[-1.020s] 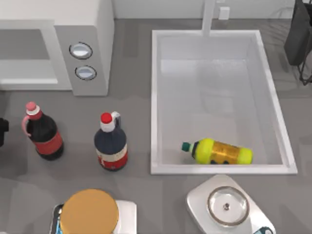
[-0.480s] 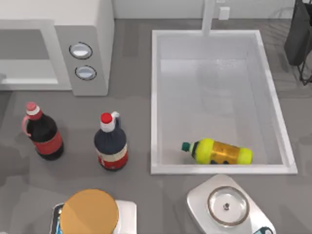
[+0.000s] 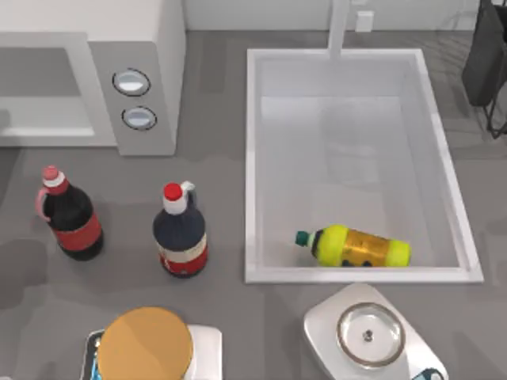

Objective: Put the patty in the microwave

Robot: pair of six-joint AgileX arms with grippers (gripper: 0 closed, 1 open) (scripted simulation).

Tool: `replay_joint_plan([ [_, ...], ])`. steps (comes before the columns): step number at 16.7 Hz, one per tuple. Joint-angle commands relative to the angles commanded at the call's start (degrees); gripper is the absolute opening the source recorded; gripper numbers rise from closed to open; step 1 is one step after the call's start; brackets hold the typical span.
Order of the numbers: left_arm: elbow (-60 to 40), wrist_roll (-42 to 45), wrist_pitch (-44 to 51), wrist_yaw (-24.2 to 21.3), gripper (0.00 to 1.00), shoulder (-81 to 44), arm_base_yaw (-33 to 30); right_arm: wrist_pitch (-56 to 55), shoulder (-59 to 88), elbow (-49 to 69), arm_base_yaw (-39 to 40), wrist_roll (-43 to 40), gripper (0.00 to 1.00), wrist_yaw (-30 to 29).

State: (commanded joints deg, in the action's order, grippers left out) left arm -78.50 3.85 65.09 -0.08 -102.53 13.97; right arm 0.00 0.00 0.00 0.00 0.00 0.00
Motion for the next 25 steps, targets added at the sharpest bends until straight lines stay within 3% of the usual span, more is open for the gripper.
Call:
replay_joint_plan([
  [6,0.2,0.2,-0.7,0.1,0.00,0.0,-0.1,0.0,0.0,0.0,0.0,0.0,1.00,0.0],
  [11,2.3,1.0,-12.7,-0.4,0.00,-2.4,1.5,0.0,0.0,0.0,0.0,0.0,1.00,0.0],
  [18,9.4,2.1,-49.9,-3.7,0.00,-8.6,1.7,0.0,0.0,0.0,0.0,0.0,1.00,0.0],
  [25,19.8,1.3,-91.6,-7.4,0.00,-14.8,-2.9,0.0,0.0,0.0,0.0,0.0,1.00,0.0],
])
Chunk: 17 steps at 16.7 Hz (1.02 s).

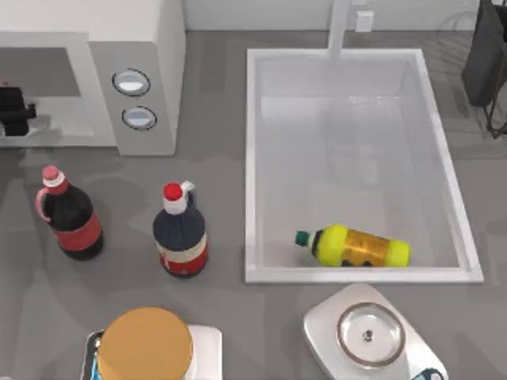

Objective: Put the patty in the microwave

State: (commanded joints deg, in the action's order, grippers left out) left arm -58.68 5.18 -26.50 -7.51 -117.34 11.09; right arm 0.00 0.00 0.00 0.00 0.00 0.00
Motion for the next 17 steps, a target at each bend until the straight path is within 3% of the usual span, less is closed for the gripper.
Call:
replay_joint_plan([
  [4,5.2,-1.0,-16.2,-1.0,0.00,-2.4,-2.7,0.0,0.0,0.0,0.0,0.0,1.00,0.0],
  [7,7.5,-1.4,-22.2,-1.2,0.00,-3.3,-3.9,0.0,0.0,0.0,0.0,0.0,1.00,0.0],
  [17,3.7,-1.7,-21.0,-1.7,0.00,-6.2,-4.9,0.0,0.0,0.0,0.0,0.0,1.00,0.0],
])
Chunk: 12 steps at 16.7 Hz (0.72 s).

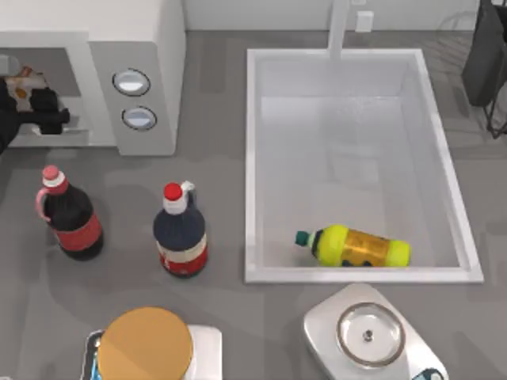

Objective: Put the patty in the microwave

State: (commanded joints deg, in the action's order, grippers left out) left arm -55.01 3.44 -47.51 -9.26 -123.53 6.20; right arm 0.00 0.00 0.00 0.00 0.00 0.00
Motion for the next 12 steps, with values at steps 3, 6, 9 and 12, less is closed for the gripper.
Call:
replay_joint_plan([
  [3,-9.4,-0.4,3.6,-0.1,0.00,-5.4,-1.0,0.0,0.0,0.0,0.0,0.0,1.00,0.0],
  [6,-22.3,-0.5,8.0,0.8,0.00,-11.6,-1.3,0.0,0.0,0.0,0.0,0.0,1.00,0.0],
  [9,-33.8,-0.6,12.8,2.2,0.00,-17.4,-1.3,0.0,0.0,0.0,0.0,0.0,1.00,0.0],
  [12,-40.3,-0.8,16.6,2.8,0.00,-21.7,-1.8,0.0,0.0,0.0,0.0,0.0,1.00,0.0],
])
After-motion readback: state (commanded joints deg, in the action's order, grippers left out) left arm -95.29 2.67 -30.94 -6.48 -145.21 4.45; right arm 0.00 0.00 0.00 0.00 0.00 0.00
